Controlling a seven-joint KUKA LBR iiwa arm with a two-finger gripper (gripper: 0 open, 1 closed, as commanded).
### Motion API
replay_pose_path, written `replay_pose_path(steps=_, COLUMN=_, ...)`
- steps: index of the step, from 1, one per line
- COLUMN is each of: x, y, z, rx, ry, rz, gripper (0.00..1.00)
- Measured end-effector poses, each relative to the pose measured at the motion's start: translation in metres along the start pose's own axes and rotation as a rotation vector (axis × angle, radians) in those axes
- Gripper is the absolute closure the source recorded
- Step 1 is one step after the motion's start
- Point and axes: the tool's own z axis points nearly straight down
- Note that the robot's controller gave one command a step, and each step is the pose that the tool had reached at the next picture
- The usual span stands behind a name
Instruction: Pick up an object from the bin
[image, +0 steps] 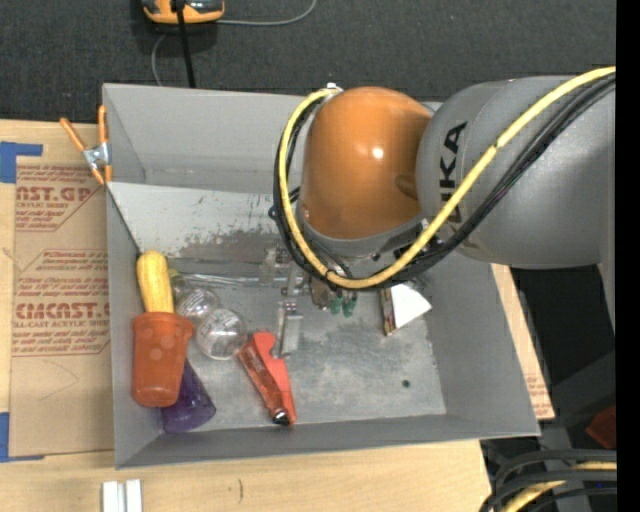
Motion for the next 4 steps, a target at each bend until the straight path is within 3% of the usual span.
replay_pose_path(steps=1, x=-0.002, y=-0.001, z=-0.005, rx=-0.002, ry=-0.008, rz=0.002, gripper=0.00)
replay_pose_path(steps=2, x=-0.014, y=0.014, z=0.055, rx=-0.003, ry=-0.010, rz=0.090, gripper=0.00)
replay_pose_path(steps=3, x=-0.039, y=0.053, z=0.079, rx=-0.003, ry=-0.011, rz=0.074, gripper=0.00)
replay_pose_path(steps=4, x=-0.040, y=0.042, z=0.102, rx=-0.004, ry=-0.011, rz=0.095, gripper=0.00)
